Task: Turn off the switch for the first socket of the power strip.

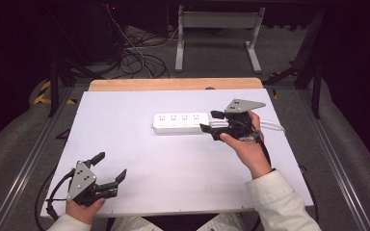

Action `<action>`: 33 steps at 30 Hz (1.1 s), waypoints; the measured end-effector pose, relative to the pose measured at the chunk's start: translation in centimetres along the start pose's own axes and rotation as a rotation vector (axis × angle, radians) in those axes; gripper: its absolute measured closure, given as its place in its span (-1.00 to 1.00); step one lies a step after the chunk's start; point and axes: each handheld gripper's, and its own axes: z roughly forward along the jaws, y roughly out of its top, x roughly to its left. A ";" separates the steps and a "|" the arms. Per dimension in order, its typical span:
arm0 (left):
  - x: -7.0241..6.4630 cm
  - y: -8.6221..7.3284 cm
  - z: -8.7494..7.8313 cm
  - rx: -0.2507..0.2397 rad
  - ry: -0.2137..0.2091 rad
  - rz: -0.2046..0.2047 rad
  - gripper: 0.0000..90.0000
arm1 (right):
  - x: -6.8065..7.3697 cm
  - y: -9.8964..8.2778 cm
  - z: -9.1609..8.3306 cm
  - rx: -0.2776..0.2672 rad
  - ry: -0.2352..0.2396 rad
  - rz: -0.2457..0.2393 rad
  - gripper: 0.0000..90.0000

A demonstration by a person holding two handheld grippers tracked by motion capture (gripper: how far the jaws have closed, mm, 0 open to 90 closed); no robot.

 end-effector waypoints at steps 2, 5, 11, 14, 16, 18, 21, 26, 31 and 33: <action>0.0 0.0 0.0 0.000 0.001 0.000 -0.67 | 0.2 -0.7 -1.1 -0.008 0.008 0.006 -0.42; 0.0 0.0 0.0 0.000 0.002 -0.002 -0.67 | 0.4 -1.2 -1.8 -0.002 0.009 0.007 -0.46; -0.1 0.0 0.0 0.000 0.002 -0.003 -0.67 | 0.8 -2.9 -3.5 -0.015 0.020 0.014 -0.54; 0.0 0.0 0.0 -0.001 0.001 -0.006 -0.67 | 0.9 -3.9 -4.4 -0.024 0.019 0.022 -0.55; 0.0 0.0 0.0 -0.002 -0.004 -0.013 -0.67 | 0.9 -4.4 -5.0 -0.033 0.015 0.023 -0.55; 0.0 0.0 -0.1 -0.010 -0.013 -0.024 -0.67 | 1.0 -4.9 -5.4 -0.032 0.019 0.025 -0.55; 0.0 0.1 -0.3 -0.023 -0.019 -0.029 -0.68 | 1.2 -5.5 -6.0 -0.020 0.023 0.022 -0.55; 0.2 0.1 -0.4 -0.024 -0.009 -0.016 -0.68 | 1.3 -6.9 -6.8 -0.008 0.033 0.018 -0.54; 0.2 0.1 -0.5 -0.027 -0.030 -0.033 -0.68 | 1.6 -8.1 -7.2 0.024 0.039 -0.019 -0.54; 0.2 0.2 -0.5 -0.024 -0.034 -0.033 -0.68 | 1.6 -8.7 -7.2 0.026 0.042 -0.003 -0.58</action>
